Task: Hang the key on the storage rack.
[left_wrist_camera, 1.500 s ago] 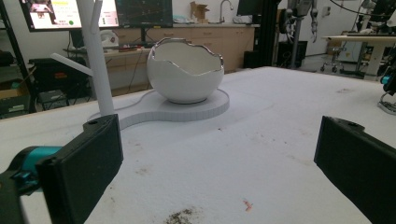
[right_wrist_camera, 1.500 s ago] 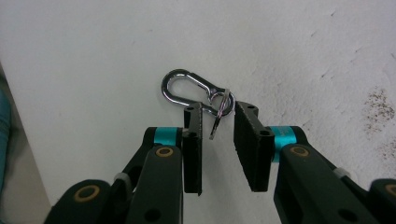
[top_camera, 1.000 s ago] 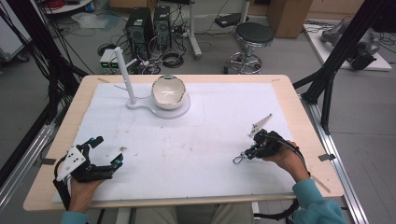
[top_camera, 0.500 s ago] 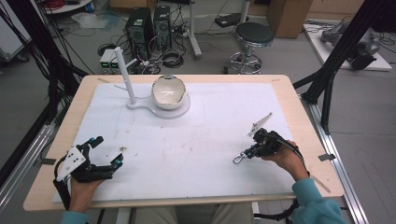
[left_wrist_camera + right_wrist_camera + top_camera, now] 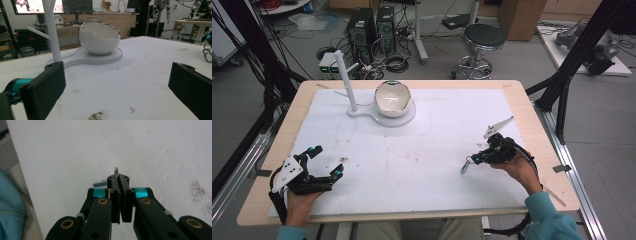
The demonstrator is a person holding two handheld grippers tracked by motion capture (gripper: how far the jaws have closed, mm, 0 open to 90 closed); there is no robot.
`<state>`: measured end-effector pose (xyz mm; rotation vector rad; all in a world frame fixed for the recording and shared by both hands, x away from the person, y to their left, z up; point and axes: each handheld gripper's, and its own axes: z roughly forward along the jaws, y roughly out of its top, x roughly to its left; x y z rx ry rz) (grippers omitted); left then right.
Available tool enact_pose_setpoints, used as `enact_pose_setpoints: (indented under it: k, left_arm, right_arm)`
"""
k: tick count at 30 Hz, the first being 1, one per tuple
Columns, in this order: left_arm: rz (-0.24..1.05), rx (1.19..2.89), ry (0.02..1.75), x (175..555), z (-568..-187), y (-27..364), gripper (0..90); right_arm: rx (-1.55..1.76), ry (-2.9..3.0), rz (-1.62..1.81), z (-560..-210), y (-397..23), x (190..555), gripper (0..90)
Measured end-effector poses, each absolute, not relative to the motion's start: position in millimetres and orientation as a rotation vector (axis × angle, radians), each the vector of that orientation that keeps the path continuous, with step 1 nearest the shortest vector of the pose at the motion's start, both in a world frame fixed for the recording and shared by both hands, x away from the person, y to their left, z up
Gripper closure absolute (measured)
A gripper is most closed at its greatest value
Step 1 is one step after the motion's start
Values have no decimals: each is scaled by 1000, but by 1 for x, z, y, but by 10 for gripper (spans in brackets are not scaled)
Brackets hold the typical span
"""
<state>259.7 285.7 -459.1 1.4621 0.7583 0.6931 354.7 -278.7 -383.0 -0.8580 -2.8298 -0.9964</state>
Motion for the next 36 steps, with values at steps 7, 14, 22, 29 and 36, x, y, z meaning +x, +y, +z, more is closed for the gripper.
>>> enact_pose_setpoints:
  k: [7, 14, 22, 29, 36]
  left_arm:
    - [677, 1506, 745, 264, -453, 284, 17]
    - [582, 1571, 695, 273, -432, 281, 17]
    - [376, 1682, 554, 294, -390, 266, 17]
    - [278, 1747, 467, 311, -355, 247, 17]
    - [176, 1793, 359, 326, -329, 215, 17]
  right_arm:
    - [-806, -2765, -1236, -371, -271, 356, 892]
    - [-696, -2645, -1469, -351, -256, 362, 892]
    - [-498, -2613, -1645, -325, -231, 368, 892]
    - [-326, -2599, -1722, -310, -208, 373, 891]
    - [-231, -2575, -1742, -303, -190, 370, 891]
